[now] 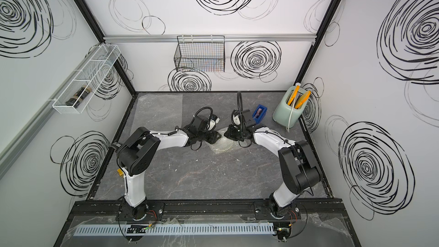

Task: Wrap bowls in bubble wrap
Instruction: Stick the tape on the bubble wrap.

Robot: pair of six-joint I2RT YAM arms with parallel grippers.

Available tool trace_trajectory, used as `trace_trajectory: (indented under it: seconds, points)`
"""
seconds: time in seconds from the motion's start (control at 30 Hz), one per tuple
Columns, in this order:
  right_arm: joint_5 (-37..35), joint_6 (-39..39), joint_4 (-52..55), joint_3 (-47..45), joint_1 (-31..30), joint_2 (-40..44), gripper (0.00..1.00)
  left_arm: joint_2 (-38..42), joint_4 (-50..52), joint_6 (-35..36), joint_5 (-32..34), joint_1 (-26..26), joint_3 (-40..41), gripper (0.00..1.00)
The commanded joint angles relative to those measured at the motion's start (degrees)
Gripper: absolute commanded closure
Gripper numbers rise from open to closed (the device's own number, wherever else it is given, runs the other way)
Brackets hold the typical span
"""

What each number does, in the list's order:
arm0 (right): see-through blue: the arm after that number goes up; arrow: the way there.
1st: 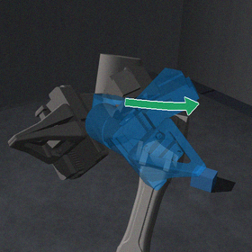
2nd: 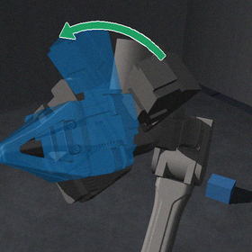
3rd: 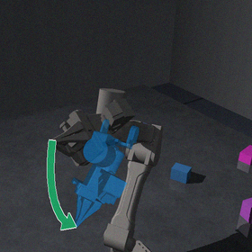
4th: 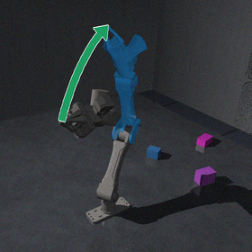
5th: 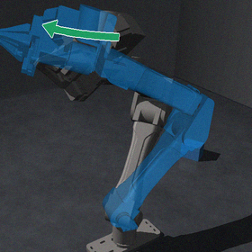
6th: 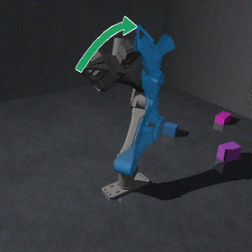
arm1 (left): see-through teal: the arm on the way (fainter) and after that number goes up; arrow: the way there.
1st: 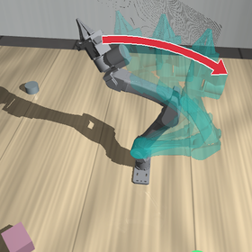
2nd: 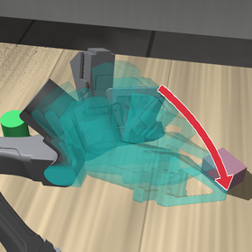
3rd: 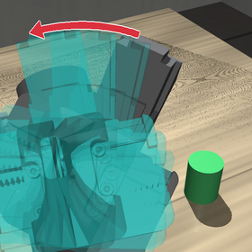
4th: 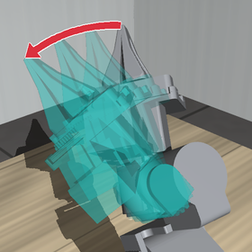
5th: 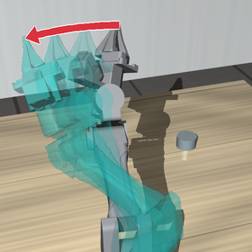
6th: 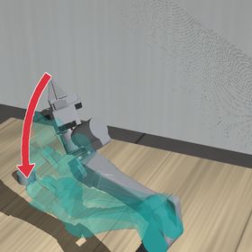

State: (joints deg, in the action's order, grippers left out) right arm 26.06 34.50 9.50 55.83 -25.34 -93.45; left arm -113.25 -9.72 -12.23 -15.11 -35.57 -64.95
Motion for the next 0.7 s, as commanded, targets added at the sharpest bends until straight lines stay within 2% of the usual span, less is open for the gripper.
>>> trace_trajectory:
  seconds: [0.0, 0.2, 0.4, 0.53, 0.67]
  points:
    - [1.4, 0.0, -1.6, 2.1, -0.8, -3.7, 0.88, 1.7, -0.2, -0.7, 0.5, 0.2, 0.4, 0.57]
    - [-4.6, -1.2, -0.4, 1.7, -0.7, -8.3, 0.88, 2.4, -0.1, -1.3, 1.0, 0.6, 0.7, 0.56]
    - [-3.6, -2.0, -0.8, 1.0, -0.7, -8.4, 0.88, 3.8, -0.4, -2.4, 1.4, 1.0, 0.9, 0.54]
    - [-1.7, -2.6, -0.3, 1.9, -0.7, -4.3, 0.86, 5.8, 0.6, -3.6, 3.5, 1.1, 0.6, 0.47]
    - [-0.9, -3.5, 1.6, 2.5, 0.0, 1.5, 0.78, 9.2, 3.4, -5.4, 8.3, 1.3, -0.5, 0.30]
